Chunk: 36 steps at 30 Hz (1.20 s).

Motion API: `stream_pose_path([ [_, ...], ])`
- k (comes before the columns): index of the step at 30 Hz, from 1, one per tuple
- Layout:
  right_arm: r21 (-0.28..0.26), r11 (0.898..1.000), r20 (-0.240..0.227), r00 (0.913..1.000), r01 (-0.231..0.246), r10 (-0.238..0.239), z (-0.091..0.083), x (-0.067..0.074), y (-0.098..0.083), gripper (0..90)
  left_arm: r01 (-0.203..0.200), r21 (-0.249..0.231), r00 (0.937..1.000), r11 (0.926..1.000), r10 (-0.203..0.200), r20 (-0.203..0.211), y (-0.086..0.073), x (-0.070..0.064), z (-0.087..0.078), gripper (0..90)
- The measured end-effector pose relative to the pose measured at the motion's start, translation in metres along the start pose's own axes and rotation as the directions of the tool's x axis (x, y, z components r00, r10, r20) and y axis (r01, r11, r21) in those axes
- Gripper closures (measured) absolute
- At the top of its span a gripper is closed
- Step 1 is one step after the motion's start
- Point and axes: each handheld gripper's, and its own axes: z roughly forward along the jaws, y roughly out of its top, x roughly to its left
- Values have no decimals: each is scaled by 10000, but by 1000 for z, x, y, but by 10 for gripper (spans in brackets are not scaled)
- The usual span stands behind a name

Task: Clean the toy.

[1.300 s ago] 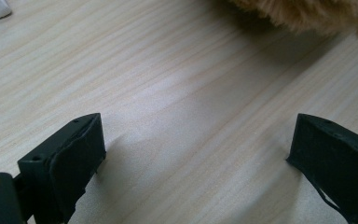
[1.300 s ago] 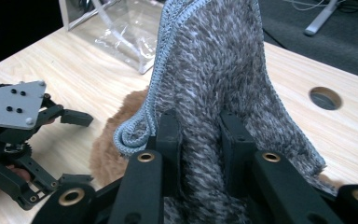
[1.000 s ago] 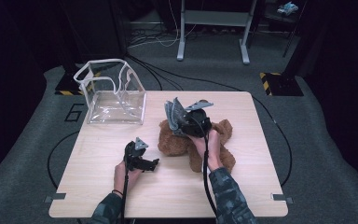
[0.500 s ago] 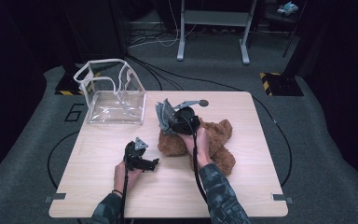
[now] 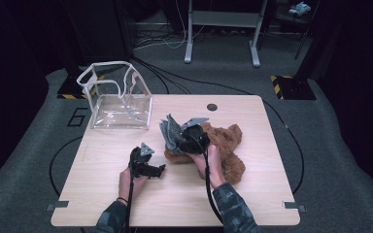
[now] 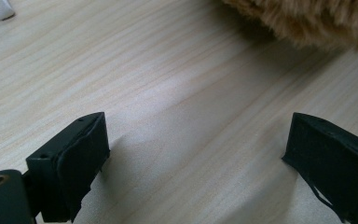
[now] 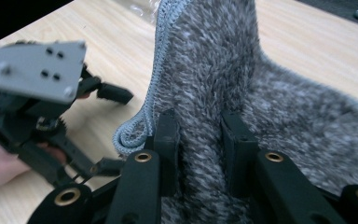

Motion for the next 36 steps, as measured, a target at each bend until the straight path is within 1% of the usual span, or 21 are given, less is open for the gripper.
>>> stream_pose_path([
  [4,-86,9999,-287,9995,-132,129,-1,7,-12,713,-30,-2,10000,10000,30,-19,0,0,0,56],
  [5,-134,9999,-344,9994,-76,71,-1,9,-15,713,-30,-3,10000,10000,30,-22,0,0,0,56],
  [10,-88,9999,-484,9988,-76,72,-1,16,-27,712,-48,18,10000,10000,48,-28,0,0,0,56],
  [15,185,9998,-668,9978,-26,38,2,20,-40,712,-55,6,10000,10000,55,-56,0,1,0,56],
  [16,296,9995,-748,9972,-76,98,3,20,-43,712,-55,5,10000,10000,55,-58,0,1,0,56],
  [18,382,9992,-861,9962,-81,113,7,20,-49,712,-55,9,10000,10000,55,-58,0,1,0,56],
  [19,461,9988,-925,9956,-140,182,9,20,-52,712,47,-81,9999,10000,-48,-88,0,0,1,56],
  [20,567,9982,-961,9951,-198,252,12,21,-55,712,15,-47,10000,10000,-15,-76,0,0,0,56],
  [21,689,9975,-985,9949,-130,198,13,21,-57,712,23,-53,10000,10000,-23,-78,0,0,0,56],
  [23,747,9971,-953,9953,-115,186,16,22,-60,712,30,-89,10000,10000,-31,-94,0,0,1,57],
  [24,874,9958,-964,9947,-271,356,17,23,-62,712,23,-56,10000,10000,-24,-79,0,0,0,56],
  [25,884,9959,-987,9948,-183,270,20,23,-64,712,23,-54,10000,10000,-23,-80,0,0,0,56],
  [28,1040,9936,-1104,9924,-430,545,23,23,-68,712,36,-108,9999,9999,-37,-110,0,0,1,57],
  [29,1021,9941,-1131,9925,-353,468,24,23,-70,712,28,-63,10000,10000,-29,-83,0,0,0,56],
  [31,1179,9922,-1100,9924,-413,544,28,23,-74,711,48,-127,9999,9999,-49,-92,0,0,1,56],
  [32,1210,9913,-1072,9921,-523,654,29,24,-75,711,35,-65,10000,10000,-35,-72,0,0,1,56],
  [33,1292,9906,-1123,9919,-447,594,30,23,-77,711,33,-71,10000,10000,-33,-63,0,0,1,57],
  [34,1315,9897,-1071,9918,-561,704,31,24,-78,711,57,-126,9999,9999,-58,-102,0,0,1,56],
  [35,1379,9893,-1143,9914,-473,633,32,24,-79,710,33,-119,9999,9999,-34,-105,0,0,1,57],
  [36,1443,9884,-1102,9918,-481,643,32,25,-80,710,17,-95,10000,10000,-18,-93,0,0,1,56],
])
